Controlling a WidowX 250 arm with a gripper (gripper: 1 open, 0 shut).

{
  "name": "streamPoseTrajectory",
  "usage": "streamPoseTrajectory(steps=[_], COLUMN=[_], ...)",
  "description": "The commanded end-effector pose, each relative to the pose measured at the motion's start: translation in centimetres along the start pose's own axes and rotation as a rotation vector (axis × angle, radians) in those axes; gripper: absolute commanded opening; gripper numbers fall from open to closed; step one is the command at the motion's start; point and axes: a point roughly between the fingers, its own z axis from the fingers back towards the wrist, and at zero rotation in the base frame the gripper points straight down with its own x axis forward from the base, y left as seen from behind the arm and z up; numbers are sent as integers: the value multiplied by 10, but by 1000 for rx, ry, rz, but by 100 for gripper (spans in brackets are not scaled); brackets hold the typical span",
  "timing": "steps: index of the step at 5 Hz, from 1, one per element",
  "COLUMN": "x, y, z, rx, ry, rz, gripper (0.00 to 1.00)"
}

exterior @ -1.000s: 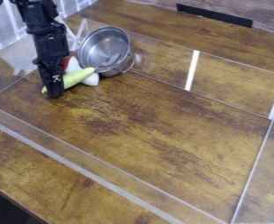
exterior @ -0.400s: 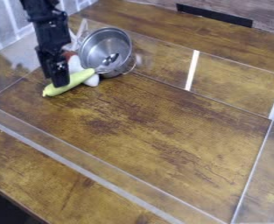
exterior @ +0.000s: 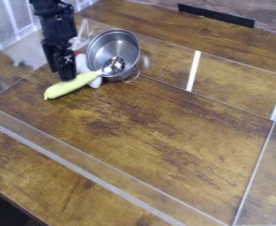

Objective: Move the green spoon to the left

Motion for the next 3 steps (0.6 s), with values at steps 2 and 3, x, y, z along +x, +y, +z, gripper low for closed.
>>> streamPoseTrajectory(steps=[2, 3], x=[25, 25], y=[-5, -6], z=[17, 17], rx=[47, 44], ry=[-51, -55], rz=[-46, -43], gripper=[0, 0])
